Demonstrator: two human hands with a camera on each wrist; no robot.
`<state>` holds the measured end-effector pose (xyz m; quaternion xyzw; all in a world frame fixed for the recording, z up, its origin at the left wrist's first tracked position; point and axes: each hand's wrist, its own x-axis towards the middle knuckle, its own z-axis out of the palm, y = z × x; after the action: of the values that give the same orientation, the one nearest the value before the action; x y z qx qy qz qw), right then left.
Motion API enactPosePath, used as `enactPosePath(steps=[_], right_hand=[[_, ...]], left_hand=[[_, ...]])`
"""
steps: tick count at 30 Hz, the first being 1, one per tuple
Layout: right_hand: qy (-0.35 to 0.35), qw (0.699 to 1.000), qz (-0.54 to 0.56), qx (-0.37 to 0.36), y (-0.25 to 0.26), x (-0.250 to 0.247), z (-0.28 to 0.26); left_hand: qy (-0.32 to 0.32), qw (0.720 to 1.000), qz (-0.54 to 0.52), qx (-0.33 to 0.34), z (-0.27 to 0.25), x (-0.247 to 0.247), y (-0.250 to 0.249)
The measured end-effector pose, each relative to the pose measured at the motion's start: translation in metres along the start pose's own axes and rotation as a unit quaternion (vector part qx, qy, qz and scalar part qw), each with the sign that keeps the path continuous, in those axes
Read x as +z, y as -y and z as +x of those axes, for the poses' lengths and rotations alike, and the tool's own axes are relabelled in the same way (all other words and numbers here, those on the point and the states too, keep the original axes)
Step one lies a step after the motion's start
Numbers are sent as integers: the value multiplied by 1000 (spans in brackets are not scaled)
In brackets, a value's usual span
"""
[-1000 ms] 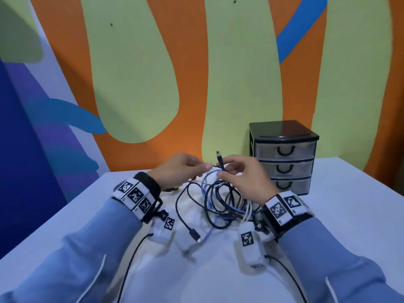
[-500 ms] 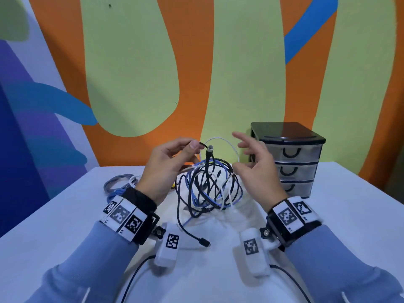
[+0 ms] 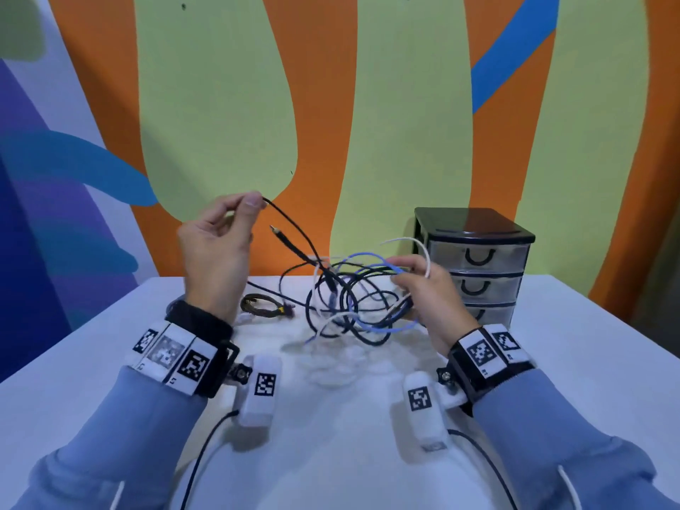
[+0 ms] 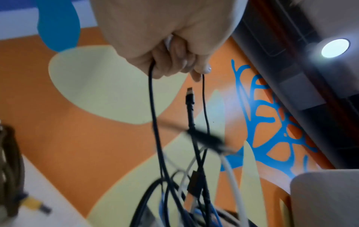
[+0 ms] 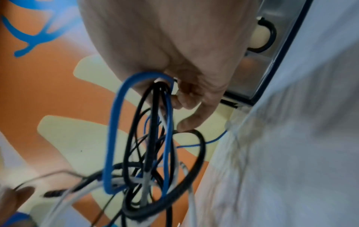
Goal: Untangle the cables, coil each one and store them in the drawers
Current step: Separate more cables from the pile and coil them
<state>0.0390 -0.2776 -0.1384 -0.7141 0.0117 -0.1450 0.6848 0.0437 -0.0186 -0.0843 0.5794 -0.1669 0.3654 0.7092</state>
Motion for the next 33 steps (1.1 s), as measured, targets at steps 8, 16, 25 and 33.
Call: enactPosePath(steps=[8, 16, 25, 33], right_hand=[[-10, 998, -62, 30, 5, 0, -4], [7, 984, -180, 4, 9, 1, -11], [220, 905, -323, -168, 28, 21, -40], [178, 924, -330, -73, 16, 9, -26]], left_hand=[[-166, 979, 40, 109, 15, -20, -10], [-103, 994, 7, 29, 17, -23, -14], [-39, 999, -18, -20, 7, -11, -24], [44, 982, 155, -98, 10, -20, -8]])
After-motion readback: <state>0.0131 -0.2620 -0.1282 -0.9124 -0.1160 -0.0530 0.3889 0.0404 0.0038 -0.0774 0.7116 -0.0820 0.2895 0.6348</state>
